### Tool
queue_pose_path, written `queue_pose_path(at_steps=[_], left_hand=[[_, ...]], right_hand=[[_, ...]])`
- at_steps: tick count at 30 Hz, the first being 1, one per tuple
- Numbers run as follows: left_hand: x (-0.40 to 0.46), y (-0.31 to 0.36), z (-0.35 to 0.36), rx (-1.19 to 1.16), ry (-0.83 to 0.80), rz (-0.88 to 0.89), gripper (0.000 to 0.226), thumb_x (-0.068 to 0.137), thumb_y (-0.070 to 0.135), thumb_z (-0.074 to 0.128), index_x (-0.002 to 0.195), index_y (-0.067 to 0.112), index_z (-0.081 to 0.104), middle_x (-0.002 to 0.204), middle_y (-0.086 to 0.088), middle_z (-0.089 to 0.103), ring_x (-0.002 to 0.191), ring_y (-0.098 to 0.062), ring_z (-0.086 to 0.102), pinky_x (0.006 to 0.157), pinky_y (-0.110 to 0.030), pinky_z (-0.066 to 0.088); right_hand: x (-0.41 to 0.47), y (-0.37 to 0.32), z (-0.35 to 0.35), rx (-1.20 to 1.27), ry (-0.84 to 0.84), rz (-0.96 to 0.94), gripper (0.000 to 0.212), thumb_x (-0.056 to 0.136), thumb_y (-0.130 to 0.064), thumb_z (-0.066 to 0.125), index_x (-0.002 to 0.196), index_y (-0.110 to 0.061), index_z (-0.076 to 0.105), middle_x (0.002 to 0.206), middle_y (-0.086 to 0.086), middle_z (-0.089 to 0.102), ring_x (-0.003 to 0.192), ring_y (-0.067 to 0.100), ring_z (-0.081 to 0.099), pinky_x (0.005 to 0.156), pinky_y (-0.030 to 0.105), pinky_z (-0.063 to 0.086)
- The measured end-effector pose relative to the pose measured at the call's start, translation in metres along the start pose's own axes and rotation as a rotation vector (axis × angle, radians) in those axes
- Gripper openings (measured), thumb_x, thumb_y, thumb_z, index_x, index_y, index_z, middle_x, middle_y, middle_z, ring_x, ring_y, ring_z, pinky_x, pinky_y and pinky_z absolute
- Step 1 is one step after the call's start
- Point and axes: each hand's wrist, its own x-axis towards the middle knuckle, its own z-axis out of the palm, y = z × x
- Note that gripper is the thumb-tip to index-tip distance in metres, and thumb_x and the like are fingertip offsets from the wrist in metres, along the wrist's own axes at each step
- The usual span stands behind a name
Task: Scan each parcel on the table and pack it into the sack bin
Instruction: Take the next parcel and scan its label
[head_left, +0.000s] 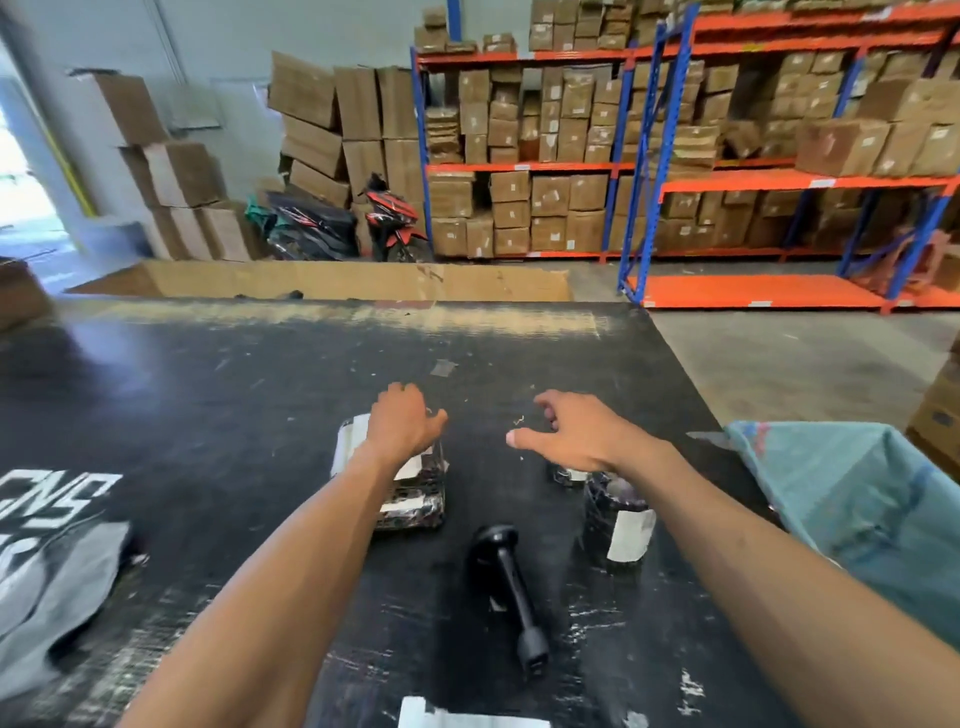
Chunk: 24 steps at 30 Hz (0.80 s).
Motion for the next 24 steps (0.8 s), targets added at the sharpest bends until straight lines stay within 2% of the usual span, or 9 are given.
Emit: queue_pose_path(at_steps=[4, 6, 10, 15, 17, 18, 20, 22, 24], left_hand=[[-0.008, -0.045, 0.012, 0.017, -0.001, -0.111, 0.066, 0.096, 0.053, 0.054, 0.136, 0.0, 0.05, 0.137, -0.024, 0.052, 0.124, -0.04, 0.052, 0.102, -0.045, 0.044], [-0.007, -0.059, 0.019, -0.008, -0.025, -0.175, 0.073, 0.094, 0.06, 0.054, 0.142, 0.005, 0.045, 0.141, -0.025, 0.047, 0.129, -0.042, 0.047, 0.106, -0.046, 0.04], [0.003, -0.073, 0.031, -0.061, -0.027, -0.239, 0.078, 0.089, 0.073, 0.051, 0.146, 0.02, 0.045, 0.15, -0.021, 0.033, 0.132, -0.048, 0.042, 0.111, -0.054, 0.034], [0.021, -0.078, 0.033, -0.197, -0.065, -0.308, 0.083, 0.079, 0.079, 0.06, 0.146, 0.031, 0.048, 0.154, -0.017, 0.02, 0.126, -0.05, 0.047, 0.105, -0.053, 0.042], [0.028, -0.083, 0.027, -0.239, -0.13, -0.348, 0.093, 0.072, 0.082, 0.065, 0.149, 0.035, 0.043, 0.159, -0.018, 0.014, 0.132, -0.05, 0.044, 0.106, -0.052, 0.042], [0.03, -0.088, 0.027, -0.267, -0.178, -0.36, 0.098, 0.07, 0.083, 0.066, 0.152, 0.036, 0.038, 0.162, -0.019, 0.012, 0.139, -0.049, 0.038, 0.108, -0.052, 0.04], [0.032, -0.097, 0.028, -0.308, -0.251, -0.338, 0.107, 0.069, 0.083, 0.066, 0.158, 0.036, 0.027, 0.164, -0.017, 0.023, 0.149, -0.042, 0.024, 0.114, -0.053, 0.034], [0.033, -0.105, 0.031, -0.351, -0.262, -0.296, 0.111, 0.069, 0.082, 0.067, 0.16, 0.035, 0.024, 0.161, -0.01, 0.035, 0.149, -0.037, 0.028, 0.118, -0.049, 0.032], [0.032, -0.106, 0.031, -0.41, -0.244, -0.294, 0.117, 0.061, 0.084, 0.072, 0.158, 0.037, 0.026, 0.16, -0.01, 0.037, 0.148, -0.036, 0.031, 0.118, -0.048, 0.031]], right_hand=[[0.001, -0.026, 0.056, -0.162, -0.156, 0.004, 0.104, 0.088, -0.078, 0.057, 0.166, -0.017, 0.026, 0.164, 0.014, 0.039, 0.147, 0.035, 0.044, 0.115, 0.047, 0.043], [-0.001, -0.03, 0.082, -0.201, -0.233, 0.038, 0.102, 0.09, -0.075, 0.058, 0.166, -0.016, 0.024, 0.161, 0.017, 0.041, 0.144, 0.039, 0.046, 0.113, 0.049, 0.045], [0.0, -0.023, 0.116, -0.187, -0.287, 0.126, 0.099, 0.091, -0.071, 0.061, 0.165, -0.016, 0.025, 0.156, 0.018, 0.047, 0.14, 0.041, 0.05, 0.11, 0.047, 0.047], [0.004, -0.007, 0.141, -0.055, -0.301, 0.22, 0.092, 0.088, -0.067, 0.066, 0.162, -0.026, 0.029, 0.149, 0.016, 0.053, 0.136, 0.039, 0.053, 0.109, 0.046, 0.049], [0.006, -0.004, 0.146, 0.048, -0.268, 0.264, 0.089, 0.084, -0.063, 0.071, 0.159, -0.031, 0.034, 0.144, 0.013, 0.056, 0.128, 0.036, 0.058, 0.098, 0.042, 0.057], [0.006, -0.003, 0.149, 0.122, -0.256, 0.29, 0.088, 0.082, -0.061, 0.074, 0.157, -0.034, 0.036, 0.141, 0.01, 0.057, 0.122, 0.032, 0.061, 0.083, 0.038, 0.063], [0.003, -0.001, 0.155, 0.265, -0.239, 0.335, 0.085, 0.08, -0.053, 0.079, 0.154, -0.038, 0.04, 0.134, 0.006, 0.058, 0.112, 0.024, 0.063, 0.053, 0.029, 0.06], [0.001, 0.001, 0.158, 0.363, -0.235, 0.346, 0.082, 0.079, -0.049, 0.083, 0.151, -0.04, 0.045, 0.131, 0.003, 0.059, 0.112, 0.02, 0.062, 0.044, 0.025, 0.055], [0.001, 0.005, 0.159, 0.429, -0.24, 0.354, 0.075, 0.077, -0.049, 0.085, 0.144, -0.042, 0.051, 0.129, -0.003, 0.062, 0.113, 0.018, 0.062, 0.045, 0.024, 0.053]])
